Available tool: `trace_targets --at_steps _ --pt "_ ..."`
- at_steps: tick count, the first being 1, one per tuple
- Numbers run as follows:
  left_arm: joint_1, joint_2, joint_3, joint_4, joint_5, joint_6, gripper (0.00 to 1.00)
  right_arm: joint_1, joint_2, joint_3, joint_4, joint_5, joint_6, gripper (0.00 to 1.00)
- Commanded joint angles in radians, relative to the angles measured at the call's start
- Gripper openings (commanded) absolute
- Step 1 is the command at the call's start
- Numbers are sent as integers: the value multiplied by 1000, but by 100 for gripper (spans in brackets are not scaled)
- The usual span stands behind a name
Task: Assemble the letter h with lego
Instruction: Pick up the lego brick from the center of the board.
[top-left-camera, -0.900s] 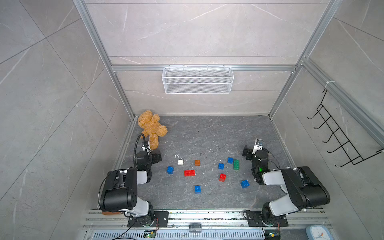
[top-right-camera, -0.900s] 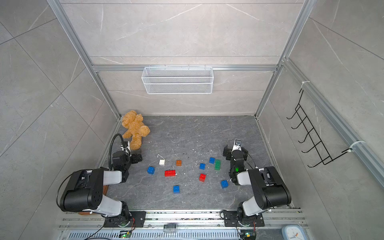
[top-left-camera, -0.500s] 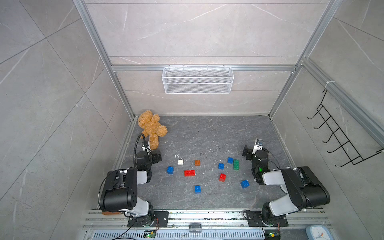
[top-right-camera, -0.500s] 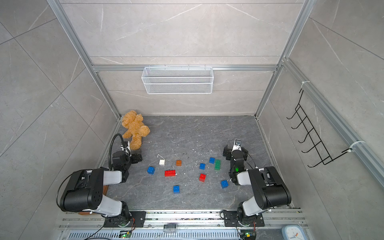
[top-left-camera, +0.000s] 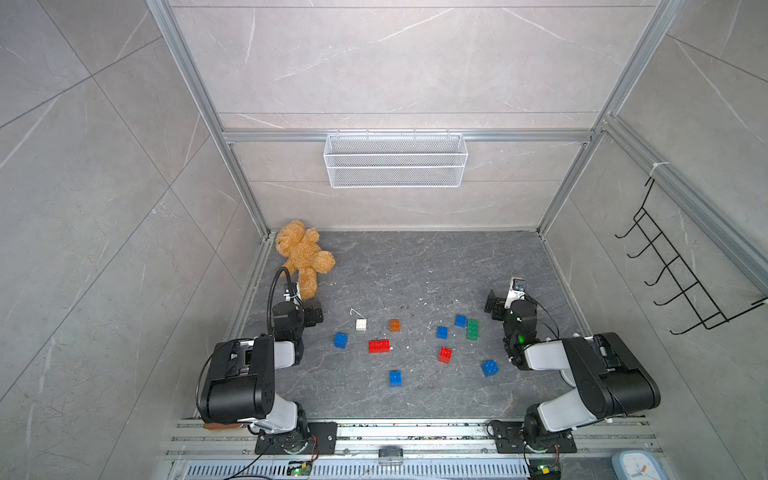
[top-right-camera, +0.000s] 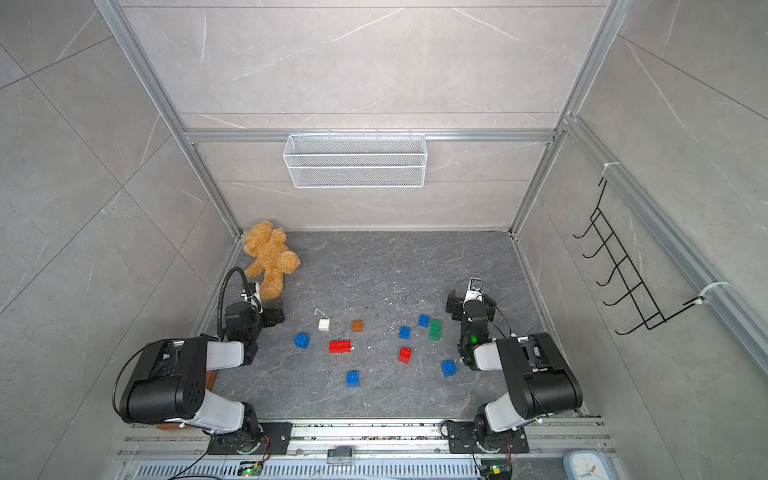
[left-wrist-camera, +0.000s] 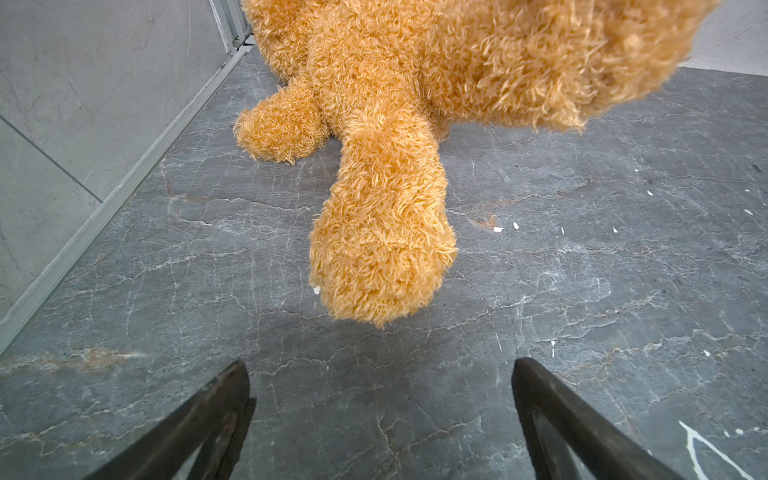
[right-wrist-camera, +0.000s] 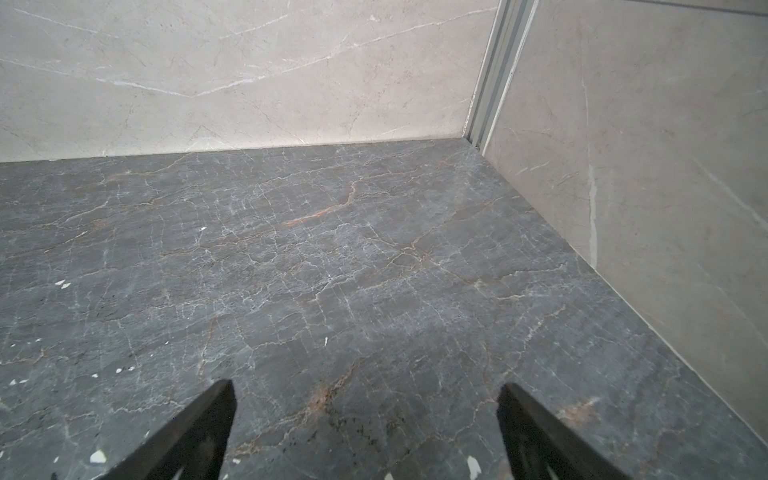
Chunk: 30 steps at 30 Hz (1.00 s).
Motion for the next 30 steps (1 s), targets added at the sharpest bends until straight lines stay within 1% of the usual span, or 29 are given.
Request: trace_targets --at_steps 1,7,9,10,11,12,13,14,15,16,17,18,19,20,21,22,23,25,26,27,29,30 --pt "-1 -6 21 41 5 -3 100 -6 2 1 18 -8 4 100" --pt "-1 -6 20 42 6 -4 100 -6 1 -3 23 -7 3 100" --pt "-1 -17 18 51 3 -7 100 8 -24 -28 60 34 -9 100" --pt "-3 -46 33 6 13 -1 100 13 -54 -50 69 19 -22 100" --pt "-4 -90 64 -88 25 5 100 20 -70 -70 74 26 -22 100" --pt "-4 -127 96 -177 18 2 100 25 -68 -87 122 35 -33 100" --pt "-10 -166 127 -255 4 -2 100 66 -76 -100 181 144 -51 100" --pt "-21 -203 143 -296 -9 -4 100 107 -109 -89 158 226 -77 100" --pt "-29 -233 146 -305 -16 -31 100 129 -150 -64 84 233 -102 100" --pt "-30 -262 148 -302 -18 -83 100 158 -212 -25 -23 226 -134 100" --pt "-31 -288 153 -306 -18 -126 100 184 -264 7 -112 241 -127 100" --pt "-36 -319 174 -340 -32 -186 100 199 -332 51 -216 273 -64 100" --pt "-53 -344 208 -406 -78 -259 100 201 -400 102 -350 270 4 100" --pt "-78 -365 252 -522 -151 -333 100 201 -454 151 -470 262 80 100" --pt "-90 -376 297 -615 -193 -406 100 201 -487 185 -529 256 143 100" --pt "-91 -377 354 -720 -205 -496 100 201 -522 224 -603 263 231 100" --pt "-91 -377 409 -829 -206 -572 100 200 -555 273 -724 275 348 100" --pt "-91 -387 504 -1027 -219 -706 100 201 -590 364 -931 251 465 100" --pt "-91 -397 534 -1119 -242 -773 100 201 -590 388 -989 228 519 100" --pt "-87 -417 554 -1191 -258 -834 99 201 -582 409 -1016 179 540 100" --pt "-86 -483 506 -1113 -173 -794 100 204 -563 452 -1057 62 508 100" --pt "-86 -524 472 -1089 -148 -809 100 209 -553 477 -1089 41 503 100"
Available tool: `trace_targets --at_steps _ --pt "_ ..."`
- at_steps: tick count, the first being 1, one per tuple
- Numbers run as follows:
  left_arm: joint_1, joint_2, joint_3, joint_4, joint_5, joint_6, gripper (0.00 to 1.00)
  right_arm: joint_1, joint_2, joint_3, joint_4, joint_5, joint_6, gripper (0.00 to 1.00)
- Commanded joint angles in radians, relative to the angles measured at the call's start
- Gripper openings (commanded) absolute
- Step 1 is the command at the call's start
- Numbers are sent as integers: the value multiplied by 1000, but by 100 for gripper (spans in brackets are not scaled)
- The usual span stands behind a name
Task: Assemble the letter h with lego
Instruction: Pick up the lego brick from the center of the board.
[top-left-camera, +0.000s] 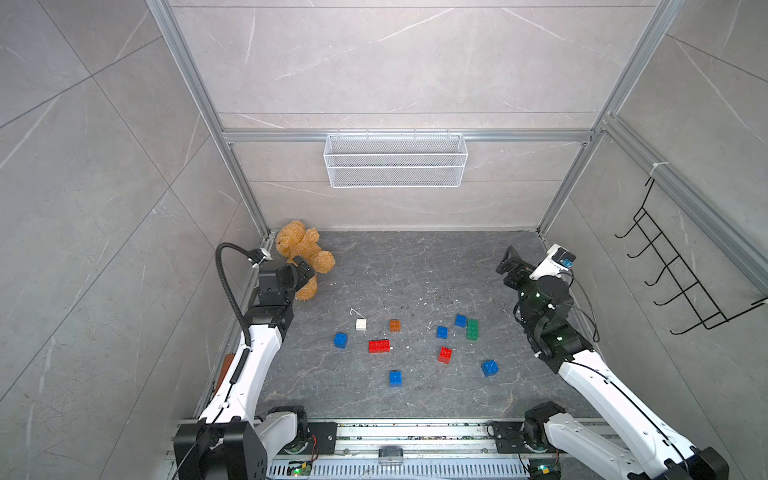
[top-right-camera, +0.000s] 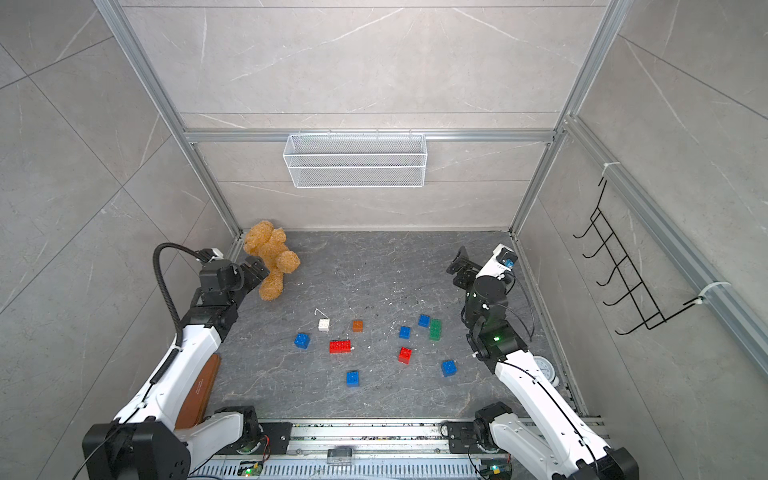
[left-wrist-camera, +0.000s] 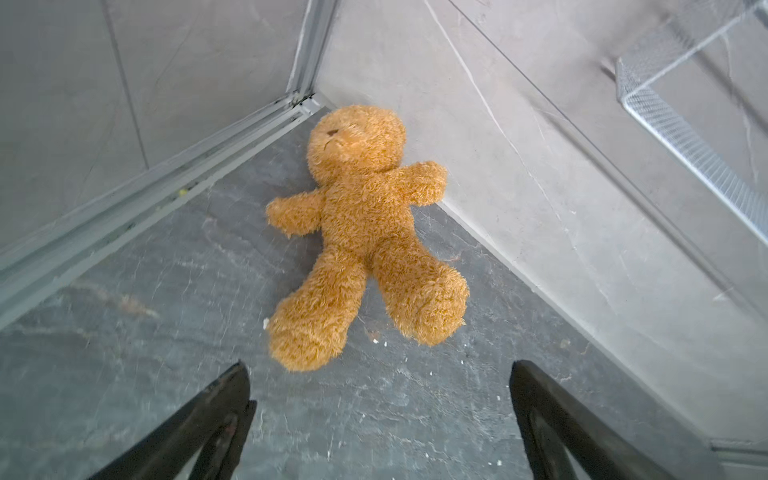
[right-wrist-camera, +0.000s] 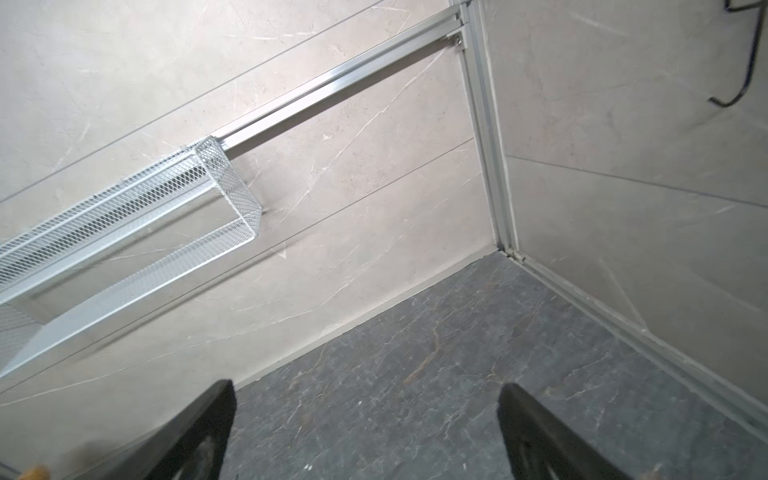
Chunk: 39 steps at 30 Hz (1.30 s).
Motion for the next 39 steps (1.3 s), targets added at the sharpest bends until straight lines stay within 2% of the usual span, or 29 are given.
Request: trace_targets --at_steps 1,4,8,15,18,21,26,29,33,38,39 --pt "2 -122 -62 -132 46 -151 100 11 51 67 -313 -123 100 100" --pt "-4 -194 -93 -178 54 -134 100 11 98 158 -463 -156 104 100" --pt "-68 -233 -113 -251 25 -123 100 28 140 224 -600 -240 104 100" --pt "-275 -247 -146 -370 -60 -131 100 116 158 224 -731 -247 108 100" --pt "-380 -246 -145 -422 -132 -138 100 167 156 207 -758 -260 118 100" --pt "-442 -237 -155 -446 -131 -154 99 246 168 190 -777 -281 143 100" --pt "-478 -196 -170 -496 -130 -184 96 423 220 175 -837 -239 214 99" --pt "-478 -189 -201 -466 -129 -181 94 541 246 154 -824 -224 270 98" --pt "-478 -118 -206 -410 -94 -149 88 701 328 174 -837 -140 330 98" --pt "-479 -23 -204 -380 -141 -115 81 820 428 206 -814 -125 357 98" --pt "-478 -4 -203 -375 -143 -106 76 840 446 212 -811 -123 365 98"
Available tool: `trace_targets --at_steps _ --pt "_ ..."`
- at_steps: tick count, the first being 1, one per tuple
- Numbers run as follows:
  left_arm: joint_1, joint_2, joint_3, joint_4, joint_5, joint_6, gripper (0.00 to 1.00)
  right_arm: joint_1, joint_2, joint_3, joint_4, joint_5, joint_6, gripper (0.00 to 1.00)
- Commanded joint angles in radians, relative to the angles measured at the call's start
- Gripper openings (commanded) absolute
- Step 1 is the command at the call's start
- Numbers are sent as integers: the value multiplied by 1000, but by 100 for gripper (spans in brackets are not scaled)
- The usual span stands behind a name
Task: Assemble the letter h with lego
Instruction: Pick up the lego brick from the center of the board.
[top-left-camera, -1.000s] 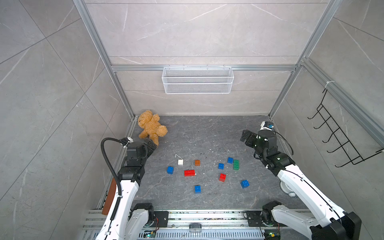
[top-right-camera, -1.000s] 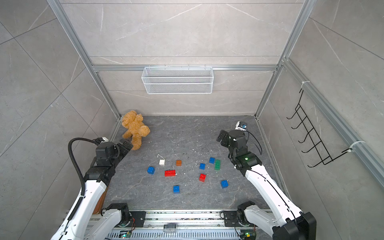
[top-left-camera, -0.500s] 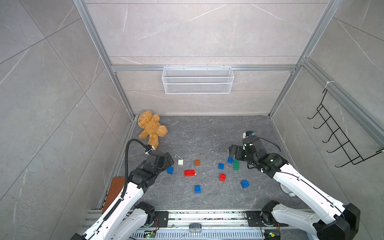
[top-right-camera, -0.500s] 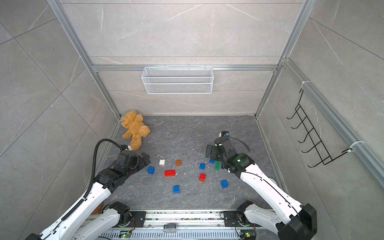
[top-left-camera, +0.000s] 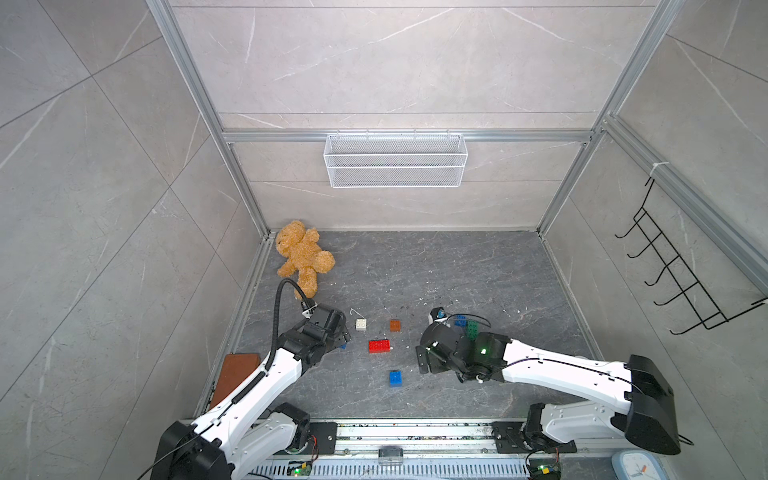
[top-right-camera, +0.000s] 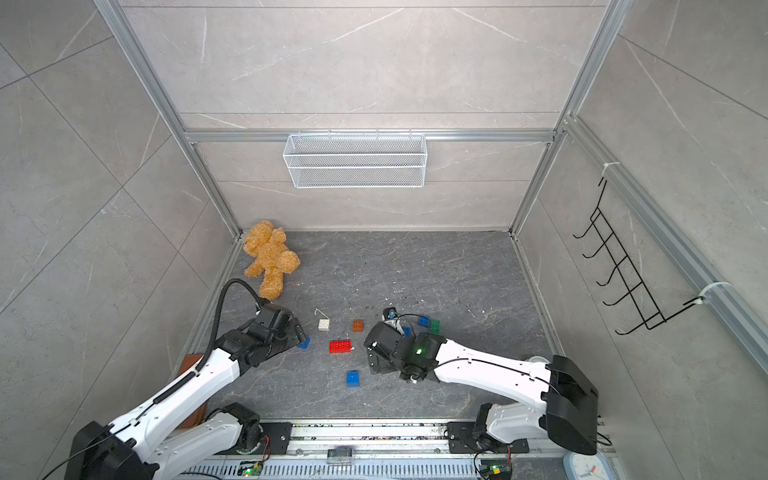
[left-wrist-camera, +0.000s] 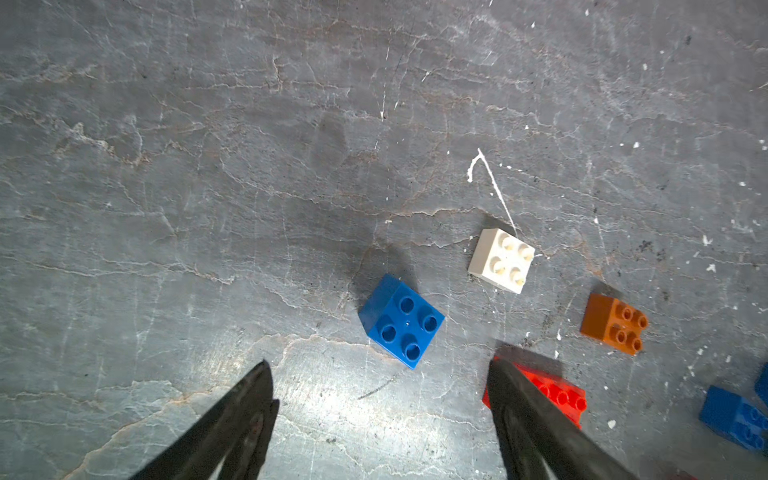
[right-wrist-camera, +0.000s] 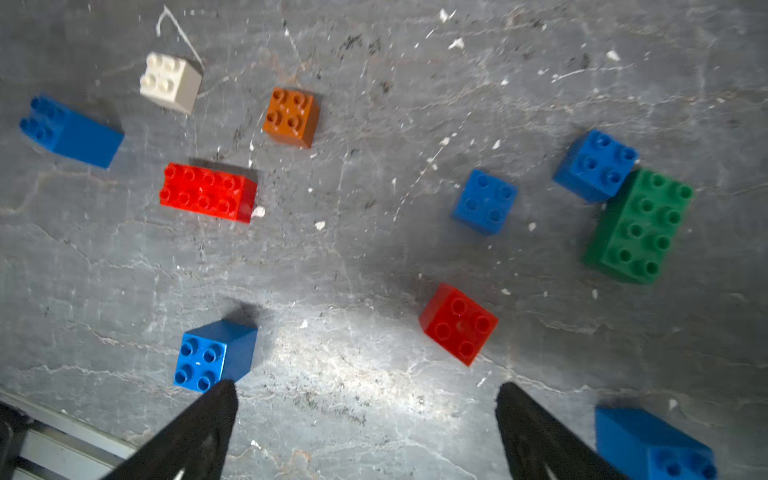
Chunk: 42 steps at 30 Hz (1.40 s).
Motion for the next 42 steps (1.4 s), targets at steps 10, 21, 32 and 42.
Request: trace_targets --at_steps 10,21,32,42 --pt "-3 149 19 115 4 81 65 160 178 122 34 -13 66 98" --pt "-3 279 63 137 12 131 57 185 172 125 41 -46 81 98" --pt "-4 239 28 115 12 115 55 214 191 136 31 -50 99 98" --pt "-2 94 -17 79 -11 69 55 227 215 171 13 -44 97 99"
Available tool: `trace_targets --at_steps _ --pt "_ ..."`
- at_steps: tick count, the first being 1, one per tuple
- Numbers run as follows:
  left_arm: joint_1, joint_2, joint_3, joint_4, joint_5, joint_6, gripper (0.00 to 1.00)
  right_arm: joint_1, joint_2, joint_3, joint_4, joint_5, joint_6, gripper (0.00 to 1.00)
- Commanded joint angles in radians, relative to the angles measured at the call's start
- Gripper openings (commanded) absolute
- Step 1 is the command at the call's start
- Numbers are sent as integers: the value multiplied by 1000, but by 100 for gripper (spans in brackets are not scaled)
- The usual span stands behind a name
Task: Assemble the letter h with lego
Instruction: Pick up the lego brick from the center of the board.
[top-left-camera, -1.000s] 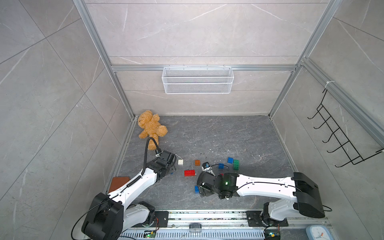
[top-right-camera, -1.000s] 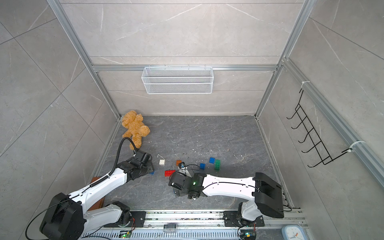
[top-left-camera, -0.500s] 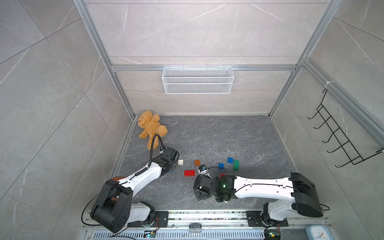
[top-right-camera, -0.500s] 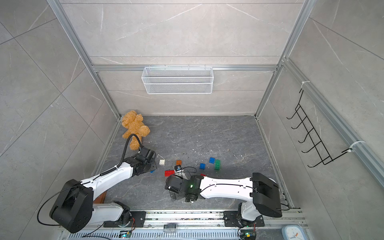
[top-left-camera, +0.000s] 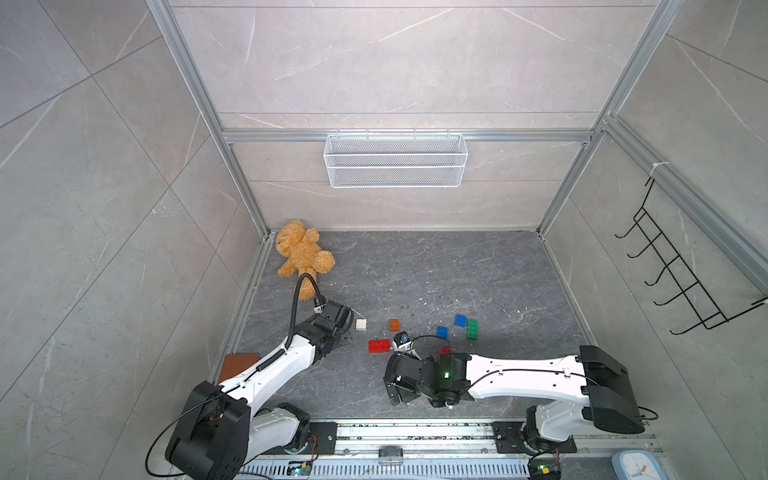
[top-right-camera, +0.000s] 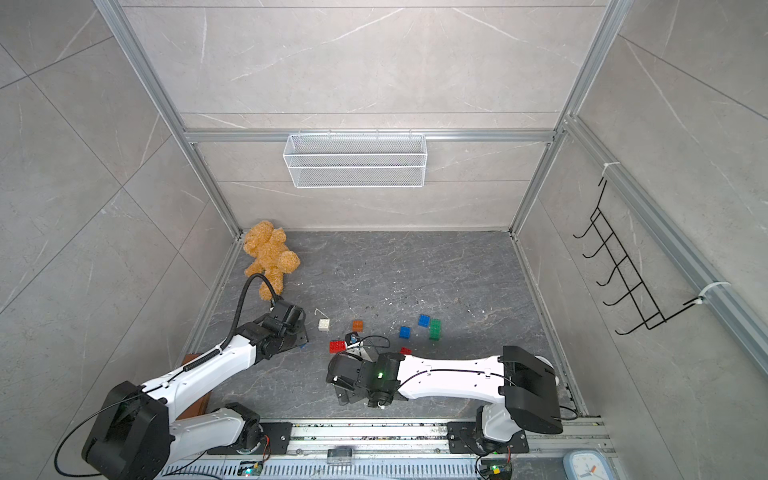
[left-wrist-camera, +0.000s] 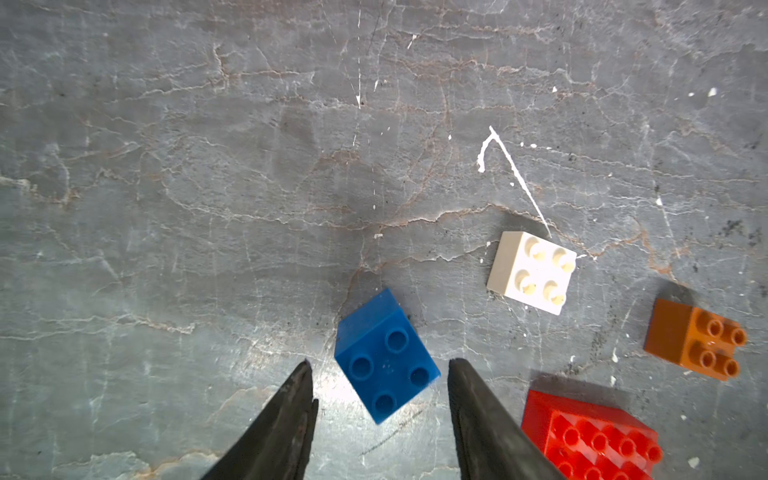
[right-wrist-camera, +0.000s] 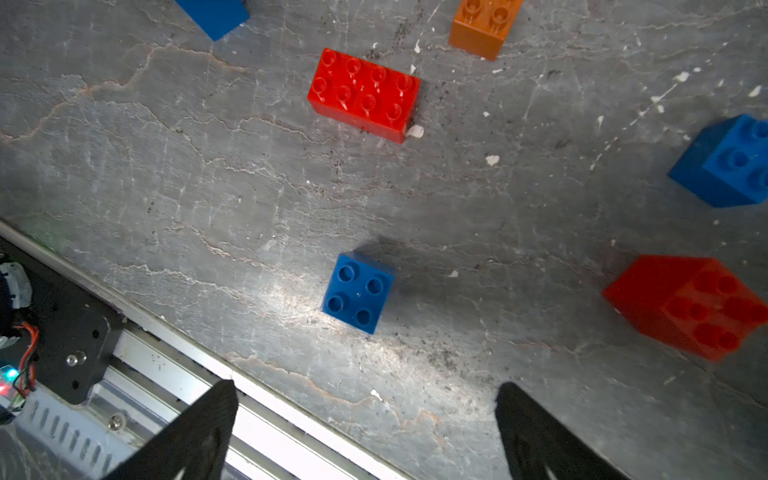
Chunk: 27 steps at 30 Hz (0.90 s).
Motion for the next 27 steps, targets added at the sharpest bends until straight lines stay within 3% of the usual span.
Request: trace_targets --at_steps 1,27 --pt "-3 -57 -7 -39 -20 -21 56 13 16 26 -24 12 21 98" --pt "-46 120 99 -96 -73 66 60 43 71 47 -30 16 55 100"
